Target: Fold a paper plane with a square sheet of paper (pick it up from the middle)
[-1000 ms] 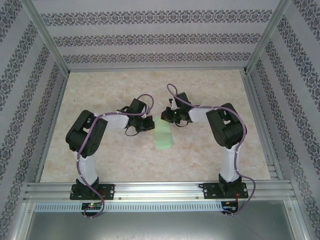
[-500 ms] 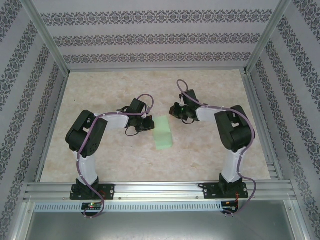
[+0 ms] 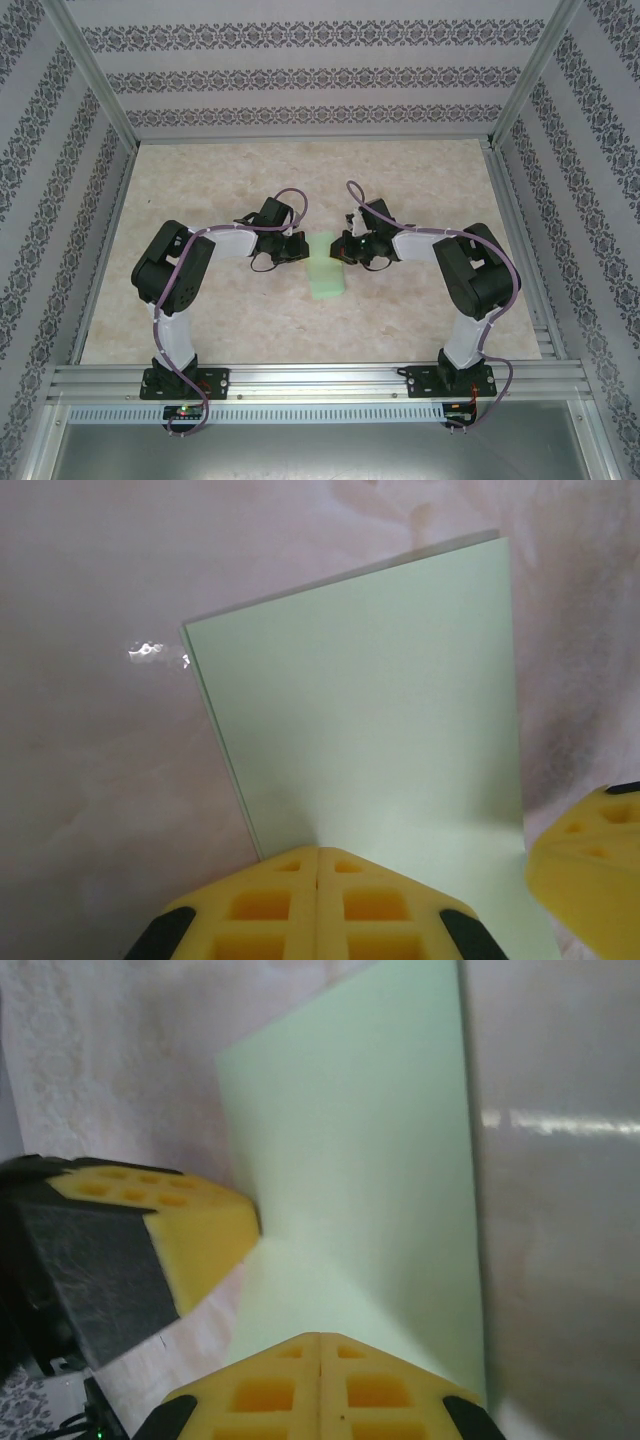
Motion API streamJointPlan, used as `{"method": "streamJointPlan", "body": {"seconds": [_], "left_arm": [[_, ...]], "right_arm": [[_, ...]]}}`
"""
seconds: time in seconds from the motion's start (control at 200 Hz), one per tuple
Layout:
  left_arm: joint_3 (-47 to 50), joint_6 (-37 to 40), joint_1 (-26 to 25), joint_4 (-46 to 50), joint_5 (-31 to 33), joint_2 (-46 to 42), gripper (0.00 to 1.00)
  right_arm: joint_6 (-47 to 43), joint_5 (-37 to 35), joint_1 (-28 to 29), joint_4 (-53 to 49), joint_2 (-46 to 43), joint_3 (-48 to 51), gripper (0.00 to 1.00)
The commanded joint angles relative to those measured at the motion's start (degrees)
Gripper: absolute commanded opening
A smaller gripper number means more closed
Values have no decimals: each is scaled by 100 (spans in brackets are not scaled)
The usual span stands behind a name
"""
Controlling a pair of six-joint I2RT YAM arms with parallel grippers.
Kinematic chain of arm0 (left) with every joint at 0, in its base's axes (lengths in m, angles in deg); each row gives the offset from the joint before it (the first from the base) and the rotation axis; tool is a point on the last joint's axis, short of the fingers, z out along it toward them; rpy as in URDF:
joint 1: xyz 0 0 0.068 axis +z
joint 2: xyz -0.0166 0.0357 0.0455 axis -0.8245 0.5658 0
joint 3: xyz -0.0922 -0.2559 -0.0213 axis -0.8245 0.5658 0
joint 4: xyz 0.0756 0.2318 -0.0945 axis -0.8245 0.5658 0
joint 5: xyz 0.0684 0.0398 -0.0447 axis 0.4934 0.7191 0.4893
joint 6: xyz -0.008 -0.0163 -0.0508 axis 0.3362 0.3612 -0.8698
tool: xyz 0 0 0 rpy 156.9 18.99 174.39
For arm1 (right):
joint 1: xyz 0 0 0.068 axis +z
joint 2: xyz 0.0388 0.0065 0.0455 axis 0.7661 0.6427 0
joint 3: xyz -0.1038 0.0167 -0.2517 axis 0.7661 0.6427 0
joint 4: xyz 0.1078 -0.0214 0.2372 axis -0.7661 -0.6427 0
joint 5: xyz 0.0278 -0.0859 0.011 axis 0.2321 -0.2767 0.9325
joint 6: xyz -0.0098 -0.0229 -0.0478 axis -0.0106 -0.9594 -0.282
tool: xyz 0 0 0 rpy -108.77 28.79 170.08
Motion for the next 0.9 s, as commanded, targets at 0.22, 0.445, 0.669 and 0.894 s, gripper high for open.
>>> {"method": "streamJointPlan", "body": {"seconds": [0.22,0.445,0.669,0.894], "left_arm": [[600,87,-27,1556,1200,750,0],[640,44,-61,1485,1214,767,0],[721,-18,-54,1433,1279,759,0],[734,-14,-54,1424,1291,754,0]], "right_arm": [[-383,292,-2,-156,157,197,0],[-612,203,4,-423,121,300,0],[-904,192,-5,-640,-58,677,0],[-1240,349,-73,-819,-546,809,0]]}}
